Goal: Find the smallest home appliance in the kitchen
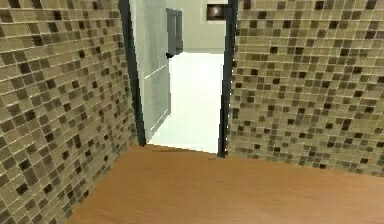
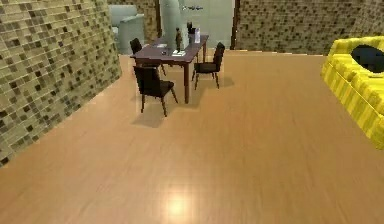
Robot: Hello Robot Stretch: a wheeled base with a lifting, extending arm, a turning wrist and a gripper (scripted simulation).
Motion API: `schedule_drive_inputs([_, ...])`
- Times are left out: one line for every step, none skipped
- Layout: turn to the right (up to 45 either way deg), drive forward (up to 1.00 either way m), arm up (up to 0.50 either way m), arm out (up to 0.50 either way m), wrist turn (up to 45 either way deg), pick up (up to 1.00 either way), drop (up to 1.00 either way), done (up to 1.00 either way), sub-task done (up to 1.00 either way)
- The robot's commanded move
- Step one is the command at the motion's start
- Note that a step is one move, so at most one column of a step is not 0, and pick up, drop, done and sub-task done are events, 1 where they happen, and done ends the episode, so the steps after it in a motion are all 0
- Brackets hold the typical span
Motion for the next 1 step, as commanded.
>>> schedule_drive_inputs([0.0,1.0,0.0,0.0,0.0,0.0,0.0,0.0,0.0])
